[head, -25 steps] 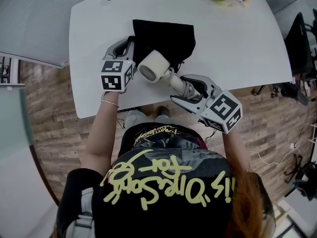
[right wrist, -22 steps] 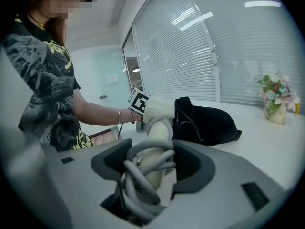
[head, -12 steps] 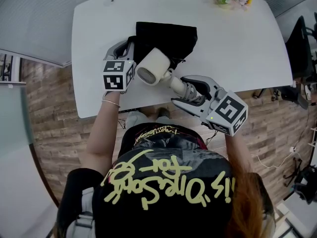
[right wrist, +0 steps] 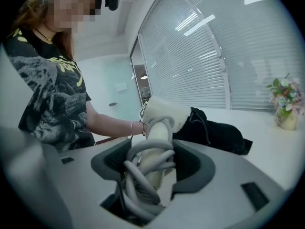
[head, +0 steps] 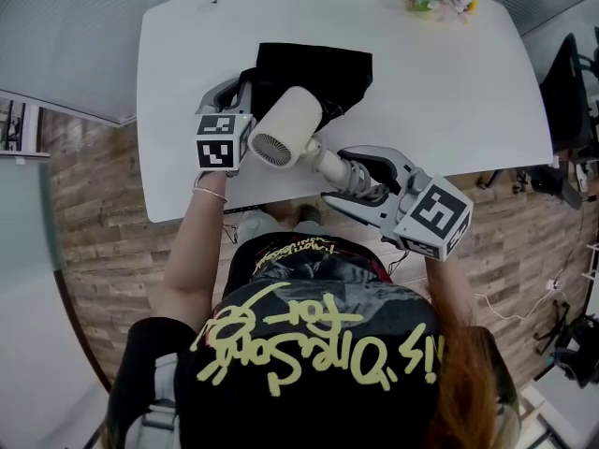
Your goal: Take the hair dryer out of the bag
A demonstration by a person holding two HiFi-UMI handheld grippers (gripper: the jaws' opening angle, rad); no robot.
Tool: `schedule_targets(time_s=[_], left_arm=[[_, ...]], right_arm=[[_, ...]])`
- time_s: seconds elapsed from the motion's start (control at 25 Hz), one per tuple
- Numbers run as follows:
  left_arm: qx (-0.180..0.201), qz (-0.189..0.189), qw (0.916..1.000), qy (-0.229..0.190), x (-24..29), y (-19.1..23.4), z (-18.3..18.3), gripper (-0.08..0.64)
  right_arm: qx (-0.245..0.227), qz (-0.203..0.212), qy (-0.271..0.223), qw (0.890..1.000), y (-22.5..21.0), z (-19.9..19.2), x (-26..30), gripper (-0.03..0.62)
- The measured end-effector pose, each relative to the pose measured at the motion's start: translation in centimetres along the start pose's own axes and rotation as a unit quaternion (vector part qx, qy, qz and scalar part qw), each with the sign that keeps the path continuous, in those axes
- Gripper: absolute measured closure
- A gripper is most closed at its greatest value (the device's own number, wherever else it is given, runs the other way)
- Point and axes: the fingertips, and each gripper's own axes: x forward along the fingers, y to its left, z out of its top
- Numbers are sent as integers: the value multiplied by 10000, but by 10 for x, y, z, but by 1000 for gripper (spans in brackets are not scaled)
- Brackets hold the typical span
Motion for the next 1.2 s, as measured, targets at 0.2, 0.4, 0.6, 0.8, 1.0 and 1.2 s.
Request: schedule_targets(time_s=[0.2,0.4,0.6,0.8,1.0,1.2], left_arm=[[30,62,10000,14,-1,2,1,545],[47,145,9998,82,-5,7,-4,545],[103,120,9999,36,-12,6,-6,545],[201,59,9998,-53,-19,3,-10,545],[368,-30,9993,-82,-22,-3,-9,545],[448,-131,9988,-138,-28,-3,-13,545]], right_arm=[[-58,51,-169,9998,3,11,-6,319],[-65,203,-458,9987,10,23,-16,319],[-97,36,-511,9986,3,29,-16,319],[-9,-197,-518,9985,-10,30,-14,319],[196,-468,-471,9976,-28,34,-11,319],[342,-716,-408,9960,-43,37,2,319]])
